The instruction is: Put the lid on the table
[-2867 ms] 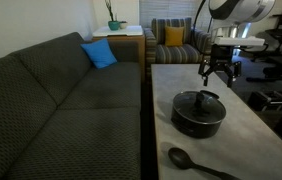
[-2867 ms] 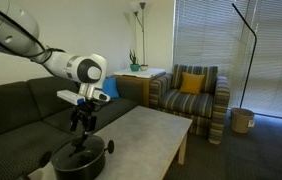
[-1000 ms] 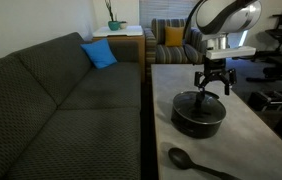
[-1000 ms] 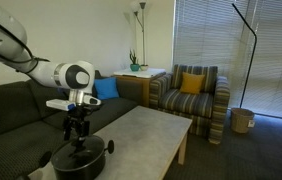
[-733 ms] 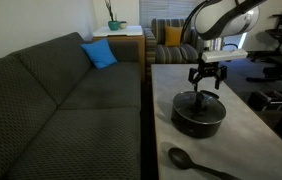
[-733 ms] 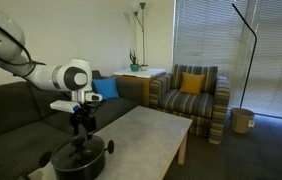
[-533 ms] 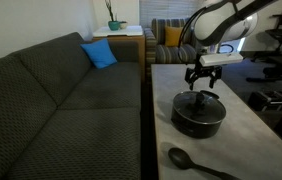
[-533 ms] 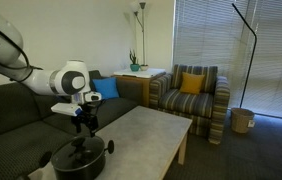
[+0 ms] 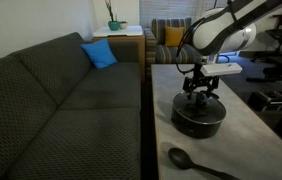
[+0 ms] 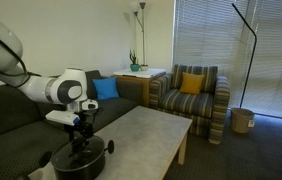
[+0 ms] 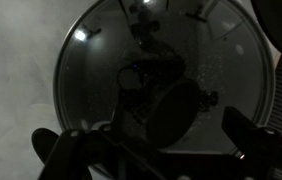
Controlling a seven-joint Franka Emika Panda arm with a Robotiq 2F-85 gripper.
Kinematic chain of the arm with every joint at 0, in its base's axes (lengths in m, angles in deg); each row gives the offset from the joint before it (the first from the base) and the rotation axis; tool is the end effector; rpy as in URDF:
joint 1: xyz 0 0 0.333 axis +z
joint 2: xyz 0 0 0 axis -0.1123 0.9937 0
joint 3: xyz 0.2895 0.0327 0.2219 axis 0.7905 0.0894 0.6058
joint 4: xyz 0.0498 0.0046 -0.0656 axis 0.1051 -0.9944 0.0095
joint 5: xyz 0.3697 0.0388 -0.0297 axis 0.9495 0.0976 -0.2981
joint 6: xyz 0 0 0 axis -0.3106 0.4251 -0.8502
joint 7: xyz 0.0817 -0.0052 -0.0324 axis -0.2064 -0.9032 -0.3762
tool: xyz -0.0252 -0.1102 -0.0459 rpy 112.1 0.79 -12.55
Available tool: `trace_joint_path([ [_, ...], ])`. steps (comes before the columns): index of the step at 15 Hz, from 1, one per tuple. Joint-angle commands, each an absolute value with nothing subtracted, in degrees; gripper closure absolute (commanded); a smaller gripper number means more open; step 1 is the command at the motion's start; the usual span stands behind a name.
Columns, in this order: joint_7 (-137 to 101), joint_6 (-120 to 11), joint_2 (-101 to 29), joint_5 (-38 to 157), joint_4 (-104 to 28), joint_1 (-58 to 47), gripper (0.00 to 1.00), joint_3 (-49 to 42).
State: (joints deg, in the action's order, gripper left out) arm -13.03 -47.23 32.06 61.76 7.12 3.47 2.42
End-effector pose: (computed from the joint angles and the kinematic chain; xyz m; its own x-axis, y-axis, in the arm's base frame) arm 0.7602 0.1456 -0.0284 0.9959 0.0181 -0.0887 0.0175 -0.9998 -0.0075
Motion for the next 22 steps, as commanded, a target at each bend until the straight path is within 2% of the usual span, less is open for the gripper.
trace_joint_path([
  [1,-13.29,-48.48,32.06,63.02,5.45,2.79,0.00,2.79],
  [20,-13.38,-46.95,32.02,62.64,6.25,2.89,0.00,2.10],
  [21,-13.51,-46.79,32.02,62.71,6.25,2.75,0.01,2.18],
  [22,-13.62,-46.66,32.02,62.74,6.26,2.67,0.21,2.25],
])
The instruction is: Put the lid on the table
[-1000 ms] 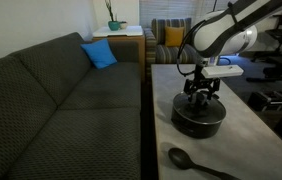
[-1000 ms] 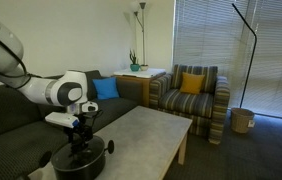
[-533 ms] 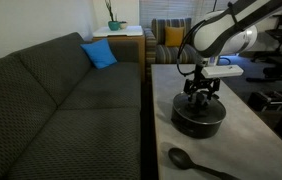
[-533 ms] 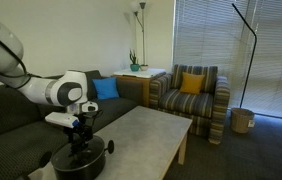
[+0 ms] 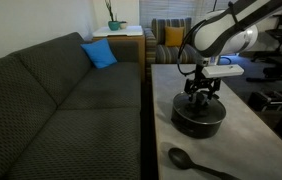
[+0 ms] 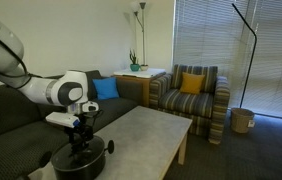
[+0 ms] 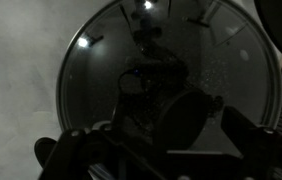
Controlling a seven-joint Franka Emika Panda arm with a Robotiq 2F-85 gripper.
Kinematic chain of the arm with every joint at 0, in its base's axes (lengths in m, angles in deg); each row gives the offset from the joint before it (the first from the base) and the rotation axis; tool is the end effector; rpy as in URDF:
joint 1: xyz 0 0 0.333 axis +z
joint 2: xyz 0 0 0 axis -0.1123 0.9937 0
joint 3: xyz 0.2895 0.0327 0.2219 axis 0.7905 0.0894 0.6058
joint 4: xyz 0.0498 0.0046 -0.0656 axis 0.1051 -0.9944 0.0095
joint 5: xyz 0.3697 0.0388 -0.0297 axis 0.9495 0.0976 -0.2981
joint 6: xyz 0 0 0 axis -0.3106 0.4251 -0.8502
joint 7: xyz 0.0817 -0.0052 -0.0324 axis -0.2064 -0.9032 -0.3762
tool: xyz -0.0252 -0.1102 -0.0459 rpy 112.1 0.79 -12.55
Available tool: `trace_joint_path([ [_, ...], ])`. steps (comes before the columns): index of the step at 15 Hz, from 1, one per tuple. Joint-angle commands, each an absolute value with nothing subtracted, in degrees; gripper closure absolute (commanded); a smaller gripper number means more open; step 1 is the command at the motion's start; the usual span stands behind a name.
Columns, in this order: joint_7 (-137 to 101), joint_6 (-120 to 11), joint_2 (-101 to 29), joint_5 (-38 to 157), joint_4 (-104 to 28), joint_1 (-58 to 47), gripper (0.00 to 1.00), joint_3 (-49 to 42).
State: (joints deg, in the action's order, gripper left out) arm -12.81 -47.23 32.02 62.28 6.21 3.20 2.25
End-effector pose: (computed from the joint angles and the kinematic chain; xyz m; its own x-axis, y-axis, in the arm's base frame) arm 0.7563 0.1405 -0.0343 0.9945 0.0037 -0.1044 0.0028 -1.0000 -0.0082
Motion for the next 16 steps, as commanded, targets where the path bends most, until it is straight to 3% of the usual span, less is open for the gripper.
trace_joint_path([
  [1,-13.66,-46.60,32.02,62.73,6.25,2.64,0.26,2.27],
  [2,-13.70,-46.57,32.02,62.69,6.26,2.66,0.28,2.27],
  [9,-13.58,-46.32,31.76,62.53,6.28,3.18,0.78,2.28],
  [16,-12.15,-45.39,30.43,61.82,5.28,3.88,0.82,1.87],
])
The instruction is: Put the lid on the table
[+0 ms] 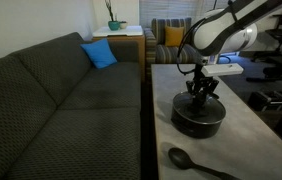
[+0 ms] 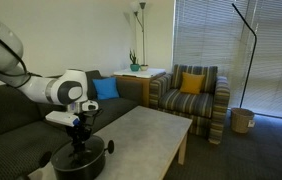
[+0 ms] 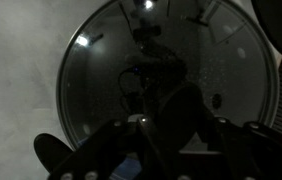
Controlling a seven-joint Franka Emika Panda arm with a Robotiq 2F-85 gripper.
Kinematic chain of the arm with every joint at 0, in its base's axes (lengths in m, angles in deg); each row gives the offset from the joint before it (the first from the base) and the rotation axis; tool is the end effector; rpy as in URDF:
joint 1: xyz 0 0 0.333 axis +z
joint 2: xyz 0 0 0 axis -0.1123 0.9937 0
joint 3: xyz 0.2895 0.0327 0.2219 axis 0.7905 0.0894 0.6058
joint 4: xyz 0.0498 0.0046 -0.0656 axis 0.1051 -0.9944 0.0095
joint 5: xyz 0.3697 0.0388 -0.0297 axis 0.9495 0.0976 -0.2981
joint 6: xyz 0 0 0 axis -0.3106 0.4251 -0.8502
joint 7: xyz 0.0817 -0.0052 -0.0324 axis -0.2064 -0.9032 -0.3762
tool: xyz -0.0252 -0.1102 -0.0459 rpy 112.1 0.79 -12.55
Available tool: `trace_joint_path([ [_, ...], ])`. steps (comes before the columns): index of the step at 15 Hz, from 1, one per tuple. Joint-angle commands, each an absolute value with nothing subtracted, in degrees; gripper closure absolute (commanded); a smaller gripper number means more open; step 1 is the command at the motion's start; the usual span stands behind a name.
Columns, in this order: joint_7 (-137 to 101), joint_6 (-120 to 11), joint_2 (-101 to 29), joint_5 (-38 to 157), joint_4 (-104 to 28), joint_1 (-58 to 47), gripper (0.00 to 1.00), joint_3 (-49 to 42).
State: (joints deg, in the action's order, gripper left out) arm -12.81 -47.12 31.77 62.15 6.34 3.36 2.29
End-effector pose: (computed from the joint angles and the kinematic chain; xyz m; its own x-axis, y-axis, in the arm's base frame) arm 0.7579 0.1432 -0.0301 0.9950 0.0080 -0.0996 0.0073 -0.9999 -0.0081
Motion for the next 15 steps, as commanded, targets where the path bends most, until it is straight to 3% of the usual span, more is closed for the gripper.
trace_joint_path([
  [1,-11.73,-45.46,29.78,61.72,4.54,4.05,0.82,1.72],
  [15,-5.87,-47.71,23.10,58.25,-1.45,7.83,0.82,-1.53],
])
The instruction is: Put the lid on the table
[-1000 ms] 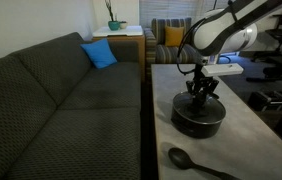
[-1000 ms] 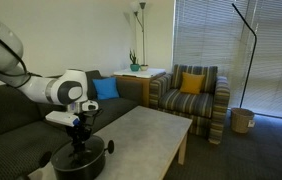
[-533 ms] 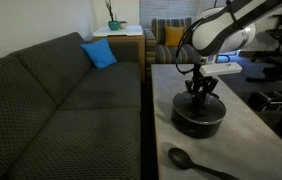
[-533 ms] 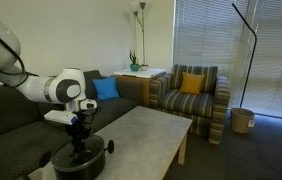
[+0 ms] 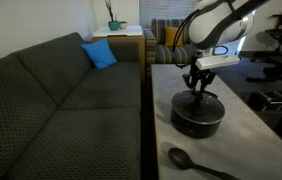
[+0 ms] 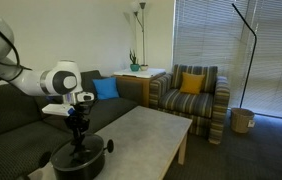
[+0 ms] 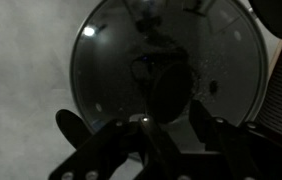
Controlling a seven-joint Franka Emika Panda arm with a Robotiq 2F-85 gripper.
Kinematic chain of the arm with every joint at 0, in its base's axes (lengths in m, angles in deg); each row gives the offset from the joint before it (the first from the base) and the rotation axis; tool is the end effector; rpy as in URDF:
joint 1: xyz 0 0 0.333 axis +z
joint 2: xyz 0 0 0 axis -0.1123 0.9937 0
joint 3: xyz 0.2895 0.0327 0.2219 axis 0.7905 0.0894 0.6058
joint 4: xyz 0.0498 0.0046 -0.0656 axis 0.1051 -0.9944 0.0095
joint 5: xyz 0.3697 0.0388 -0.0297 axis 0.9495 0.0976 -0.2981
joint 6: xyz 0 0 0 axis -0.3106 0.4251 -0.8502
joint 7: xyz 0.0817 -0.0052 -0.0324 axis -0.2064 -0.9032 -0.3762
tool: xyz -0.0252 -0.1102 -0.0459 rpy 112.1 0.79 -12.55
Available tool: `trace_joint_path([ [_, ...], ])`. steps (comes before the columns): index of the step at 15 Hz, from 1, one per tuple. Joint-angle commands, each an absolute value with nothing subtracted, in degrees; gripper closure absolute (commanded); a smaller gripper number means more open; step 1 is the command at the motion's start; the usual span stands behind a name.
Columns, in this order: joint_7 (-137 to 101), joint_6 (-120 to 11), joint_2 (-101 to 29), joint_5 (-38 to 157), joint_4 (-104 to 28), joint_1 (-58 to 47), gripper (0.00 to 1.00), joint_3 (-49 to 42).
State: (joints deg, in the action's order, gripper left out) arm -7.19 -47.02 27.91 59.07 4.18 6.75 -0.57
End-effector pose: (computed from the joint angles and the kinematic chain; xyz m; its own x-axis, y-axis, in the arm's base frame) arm 0.7647 0.1665 0.0069 0.9987 -0.0078 -0.0507 -0.0036 -0.9967 0.0816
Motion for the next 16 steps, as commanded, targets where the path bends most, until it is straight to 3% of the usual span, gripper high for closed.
trace_joint_path([
  [1,-5.74,-47.88,22.35,58.28,-2.01,7.92,0.82,-1.50],
  [6,-6.31,-49.14,20.17,58.91,-4.44,7.45,0.82,-0.75],
  [7,-6.43,-49.28,20.18,59.13,-4.52,7.16,0.32,-0.58],
  [9,-6.39,-49.45,20.47,59.47,-4.61,6.70,0.25,-0.46],
  [12,-7.30,-50.19,21.36,60.32,-4.34,5.49,0.04,0.23],
  [16,-7.96,-49.13,23.18,61.20,-2.90,4.01,0.00,1.24],
])
